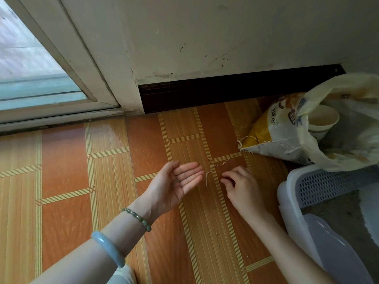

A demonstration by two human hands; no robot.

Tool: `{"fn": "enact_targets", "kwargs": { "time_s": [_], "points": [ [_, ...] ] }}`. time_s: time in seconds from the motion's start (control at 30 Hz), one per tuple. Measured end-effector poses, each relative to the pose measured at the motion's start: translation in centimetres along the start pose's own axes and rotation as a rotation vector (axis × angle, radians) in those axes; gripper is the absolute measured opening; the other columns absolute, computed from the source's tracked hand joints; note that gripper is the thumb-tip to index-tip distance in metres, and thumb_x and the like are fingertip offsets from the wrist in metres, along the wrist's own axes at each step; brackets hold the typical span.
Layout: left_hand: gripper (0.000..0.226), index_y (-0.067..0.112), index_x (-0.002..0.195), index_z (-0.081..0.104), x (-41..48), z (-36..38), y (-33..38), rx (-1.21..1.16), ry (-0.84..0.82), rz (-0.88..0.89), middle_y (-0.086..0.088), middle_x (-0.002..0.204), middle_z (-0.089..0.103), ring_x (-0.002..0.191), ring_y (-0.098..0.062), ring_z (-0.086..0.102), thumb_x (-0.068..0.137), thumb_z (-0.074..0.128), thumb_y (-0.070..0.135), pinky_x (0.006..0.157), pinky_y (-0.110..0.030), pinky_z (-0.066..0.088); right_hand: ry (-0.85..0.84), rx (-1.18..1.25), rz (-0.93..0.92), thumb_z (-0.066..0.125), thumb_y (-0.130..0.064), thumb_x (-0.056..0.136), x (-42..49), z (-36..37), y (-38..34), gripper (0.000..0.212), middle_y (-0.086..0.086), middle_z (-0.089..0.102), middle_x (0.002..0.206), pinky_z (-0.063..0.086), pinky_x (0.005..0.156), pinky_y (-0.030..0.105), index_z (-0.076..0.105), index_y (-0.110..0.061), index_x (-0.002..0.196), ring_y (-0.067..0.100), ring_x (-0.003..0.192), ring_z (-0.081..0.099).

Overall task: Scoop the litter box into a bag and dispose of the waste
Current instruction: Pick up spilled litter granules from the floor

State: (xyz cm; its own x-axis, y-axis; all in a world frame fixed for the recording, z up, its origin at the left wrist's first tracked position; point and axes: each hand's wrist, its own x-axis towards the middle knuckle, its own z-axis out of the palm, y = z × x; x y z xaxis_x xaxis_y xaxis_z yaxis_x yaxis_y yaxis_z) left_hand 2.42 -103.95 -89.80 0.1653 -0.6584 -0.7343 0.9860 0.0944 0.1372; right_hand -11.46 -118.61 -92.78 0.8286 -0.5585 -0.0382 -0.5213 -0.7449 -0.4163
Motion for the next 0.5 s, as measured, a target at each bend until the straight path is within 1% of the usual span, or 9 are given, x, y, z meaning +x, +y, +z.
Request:
{"fn": "enact_targets", "kwargs": {
  "time_s": [0.13,0.23,0.3,0.43,0.5],
  "points": [
    [0.045,-0.012,0.104,0.062,0.0,0.0,0.0,-0.001,0.005,-0.005,-0.029,0.108,0.065,0.094,-0.034,0.068,0.099,0.032,0.021,0.082,-0.039,0.055,0.031,-0.018,-0.048,0.075,-0.005,0.074,0.3,0.2,0.0,0.011,0.001,0.063,0.079,0.044,0.067,0.024,0.072,-0.008,0.084,0.02,0.077,0.056],
    [0.045,-0.012,0.103,0.062,0.1,0.1,0.0,0.005,0.017,-0.005,-0.029,0.107,0.066,0.093,-0.033,0.069,0.099,0.032,0.022,0.082,-0.039,0.055,0.038,-0.099,-0.162,0.074,-0.002,0.073,0.6,0.3,0.1,0.01,0.002,0.063,0.076,0.05,0.063,0.032,0.071,-0.007,0.081,0.021,0.073,0.056],
    [0.046,-0.012,0.102,0.063,0.2,0.1,0.0,0.003,0.025,-0.005,-0.029,0.106,0.066,0.092,-0.033,0.069,0.099,0.031,0.022,0.081,-0.039,0.056,0.03,-0.174,-0.217,0.073,0.0,0.072,0.7,0.3,0.1,0.011,0.003,0.062,0.075,0.05,0.06,0.037,0.07,-0.008,0.079,0.023,0.072,0.055],
    [0.046,-0.012,0.103,0.063,0.2,0.0,-0.2,0.004,0.029,-0.011,-0.029,0.106,0.066,0.092,-0.033,0.069,0.099,0.032,0.022,0.079,-0.038,0.057,-0.047,-0.335,-0.297,0.071,0.006,0.062,1.2,-0.1,-0.4,0.019,0.005,0.06,0.074,0.046,0.061,0.034,0.066,-0.007,0.074,0.023,0.072,0.054],
    [0.046,-0.012,0.102,0.063,0.2,0.0,-0.2,0.009,0.033,-0.007,-0.029,0.105,0.066,0.091,-0.033,0.069,0.099,0.032,0.021,0.079,-0.038,0.057,-0.101,-0.383,-0.291,0.071,0.006,0.055,1.4,-0.3,-1.1,0.022,0.006,0.058,0.071,0.046,0.058,0.033,0.063,-0.007,0.07,0.023,0.069,0.054]
  ]
}}
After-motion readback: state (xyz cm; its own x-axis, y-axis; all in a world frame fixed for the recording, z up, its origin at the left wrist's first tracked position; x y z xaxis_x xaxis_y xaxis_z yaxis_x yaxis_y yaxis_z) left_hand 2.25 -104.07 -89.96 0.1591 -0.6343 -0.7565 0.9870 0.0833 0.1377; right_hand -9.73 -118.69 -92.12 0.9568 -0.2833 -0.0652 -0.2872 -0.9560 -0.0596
